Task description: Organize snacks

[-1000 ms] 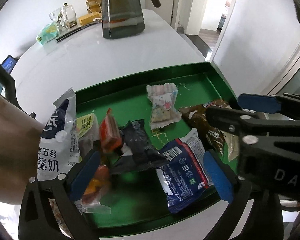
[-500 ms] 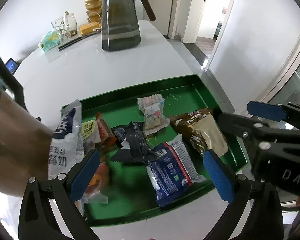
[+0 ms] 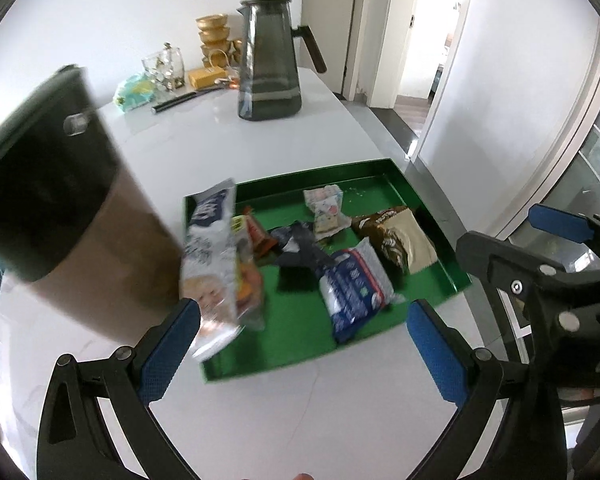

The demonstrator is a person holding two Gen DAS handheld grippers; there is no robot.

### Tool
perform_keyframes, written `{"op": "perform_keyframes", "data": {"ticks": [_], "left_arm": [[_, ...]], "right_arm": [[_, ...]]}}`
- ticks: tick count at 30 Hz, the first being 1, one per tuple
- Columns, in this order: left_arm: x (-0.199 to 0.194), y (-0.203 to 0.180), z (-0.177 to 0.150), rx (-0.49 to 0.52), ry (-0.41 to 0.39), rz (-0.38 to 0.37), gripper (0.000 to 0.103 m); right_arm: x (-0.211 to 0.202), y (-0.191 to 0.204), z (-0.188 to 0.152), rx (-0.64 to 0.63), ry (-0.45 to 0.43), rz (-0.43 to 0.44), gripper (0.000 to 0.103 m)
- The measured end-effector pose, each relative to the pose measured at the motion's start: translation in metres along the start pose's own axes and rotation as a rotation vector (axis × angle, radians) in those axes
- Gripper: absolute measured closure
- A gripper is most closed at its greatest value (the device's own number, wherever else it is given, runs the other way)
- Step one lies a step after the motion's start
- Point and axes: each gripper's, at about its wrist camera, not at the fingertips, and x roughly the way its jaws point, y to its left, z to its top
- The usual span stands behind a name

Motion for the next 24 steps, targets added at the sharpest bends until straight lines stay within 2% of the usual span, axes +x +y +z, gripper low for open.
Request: {"op": "perform_keyframes", "data": {"ticks": [9,14,19,24], "left_arm": [[-0.057,0.034,-0.043,-0.051,-0.051,0.043,0.002],[-0.091,0.049,-0.068,-0.087,-0.088,0.075,0.002],[-0.127,0.064,-0.095,-0.115,-0.131,0.059,0.002],[-0.163,0.068,-0.118,-0.072,-0.205,0.067,0.002]], "right_arm": [[-0.054,0.037,-0.035,-0.004,-0.114,0.05,0.0],[-0.077,0.059,-0.062,-0.043,-0.13,0.054,0.0],[-0.105,0.076,-0.092,-0.029,-0.146,0.065,0.0],[-0.136,0.099,-0.122,-0.016,-0.173,0.049,0.0]]}}
